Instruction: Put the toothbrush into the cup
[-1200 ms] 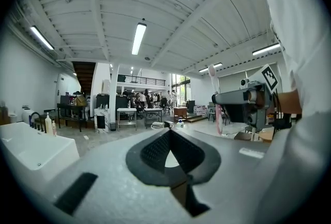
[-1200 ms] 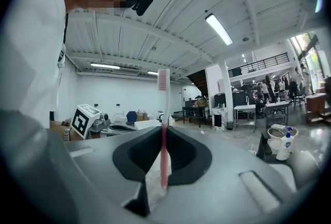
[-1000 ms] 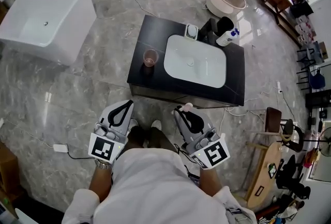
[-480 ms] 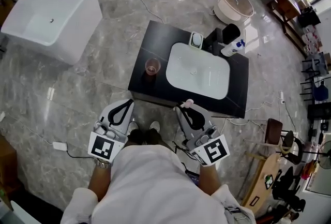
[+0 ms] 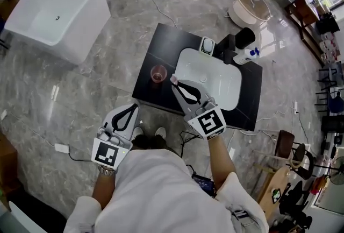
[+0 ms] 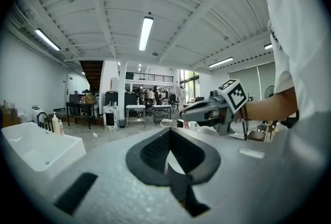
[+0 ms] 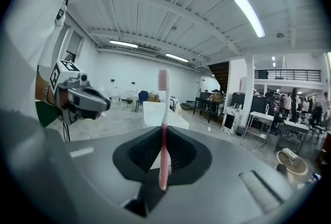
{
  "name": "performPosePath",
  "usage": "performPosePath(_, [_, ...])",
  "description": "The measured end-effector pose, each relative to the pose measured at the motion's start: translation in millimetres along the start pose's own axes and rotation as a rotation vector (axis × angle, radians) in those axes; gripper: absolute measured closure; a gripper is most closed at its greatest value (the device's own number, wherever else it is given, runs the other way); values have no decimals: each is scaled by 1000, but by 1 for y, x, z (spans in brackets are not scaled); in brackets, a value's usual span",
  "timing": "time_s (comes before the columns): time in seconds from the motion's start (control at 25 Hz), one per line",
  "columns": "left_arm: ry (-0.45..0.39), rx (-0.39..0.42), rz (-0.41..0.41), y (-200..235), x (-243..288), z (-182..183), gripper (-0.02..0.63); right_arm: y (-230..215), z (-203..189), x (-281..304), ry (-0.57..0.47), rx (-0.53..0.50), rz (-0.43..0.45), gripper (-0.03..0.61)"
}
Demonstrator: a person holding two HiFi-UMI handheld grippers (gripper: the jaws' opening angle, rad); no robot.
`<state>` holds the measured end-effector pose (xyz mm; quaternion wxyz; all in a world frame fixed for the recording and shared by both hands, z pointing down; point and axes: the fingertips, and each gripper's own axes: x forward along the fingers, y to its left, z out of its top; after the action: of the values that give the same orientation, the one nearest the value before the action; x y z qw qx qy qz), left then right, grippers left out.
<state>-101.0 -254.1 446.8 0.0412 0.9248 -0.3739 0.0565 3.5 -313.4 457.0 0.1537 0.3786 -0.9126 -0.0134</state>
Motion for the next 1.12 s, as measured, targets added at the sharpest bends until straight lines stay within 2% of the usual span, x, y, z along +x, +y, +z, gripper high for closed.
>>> performPosePath(0.28, [16,-19,28,6,1,-6,615,-20,-40,80,66,-18,77,538])
performPosePath(0.52, [26,-33,26,4,4,-11,615,-21,-85,125,147,-35,126,537])
performPosePath(0.84, [44,-35,27,10,9,-15,615,-24,-138,159,226,3,154,538])
performPosePath(1.12, [47,-43,50,15,8,-15,615,-15,-174,165,332,-34,198,537])
